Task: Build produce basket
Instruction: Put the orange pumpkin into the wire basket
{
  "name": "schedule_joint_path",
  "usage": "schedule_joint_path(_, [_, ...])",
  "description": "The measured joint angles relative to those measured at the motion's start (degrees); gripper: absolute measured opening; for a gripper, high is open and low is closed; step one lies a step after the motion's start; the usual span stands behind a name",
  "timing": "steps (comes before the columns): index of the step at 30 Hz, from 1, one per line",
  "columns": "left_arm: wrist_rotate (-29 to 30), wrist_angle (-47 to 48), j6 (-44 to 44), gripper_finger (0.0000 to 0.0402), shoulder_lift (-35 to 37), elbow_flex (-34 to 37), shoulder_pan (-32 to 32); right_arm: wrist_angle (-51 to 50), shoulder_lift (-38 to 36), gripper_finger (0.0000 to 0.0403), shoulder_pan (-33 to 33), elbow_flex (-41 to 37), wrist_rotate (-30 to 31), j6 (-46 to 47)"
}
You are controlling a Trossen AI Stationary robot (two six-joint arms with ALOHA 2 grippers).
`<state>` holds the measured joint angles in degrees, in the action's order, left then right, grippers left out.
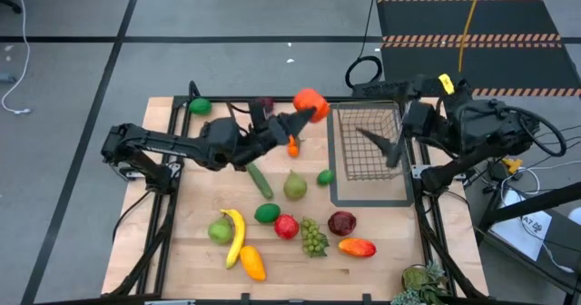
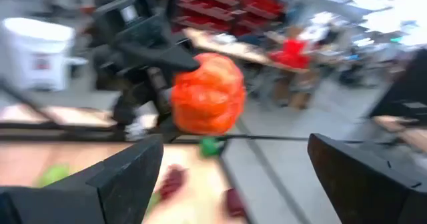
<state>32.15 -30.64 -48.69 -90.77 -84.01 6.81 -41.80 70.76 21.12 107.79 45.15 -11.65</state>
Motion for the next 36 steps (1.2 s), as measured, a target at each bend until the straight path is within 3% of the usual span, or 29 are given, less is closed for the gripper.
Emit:
schedule_joint_path(3, [2.9, -5.4, 2.3, 0.036, -0.1, 0.0, -0.1, 8.2, 1.4, 0.037, -0.2, -0.7, 3.2, -8.0])
schedule_joint_path(7, [5.9, -6.3, 2.8, 0.036, 0.1, 0.0, 0.0, 24.3, 2.7, 0.0369, -1.6, -5.2, 2.6, -22.1])
schedule_joint_path(11, [6.8, -8.1, 4.1, 0.036, -0.1, 0.0, 0.2, 37.2, 2.9, 0.0369, -2.7, -11.8, 1.1, -29.7])
schedule_joint_path(16, [6.9, -10.5, 7.3, 0.036, 0.0, 0.0, 1.0, 45.9, 2.9, 0.0368, -3.8, -18.1, -3.5, -29.8])
schedule_joint_path(23, [6.9, -10.5, 10.9, 0.036, 0.0, 0.0, 2.5, 54.4, 4.1, 0.0368, -6.5, -22.9, -4.9, -29.8])
schedule_joint_path(36, [6.6, -10.3, 14.3, 0.0361, 0.0, 0.1, 1.4, 61.9, 8.5, 0.0368, -12.0, -23.7, -11.0, -30.0])
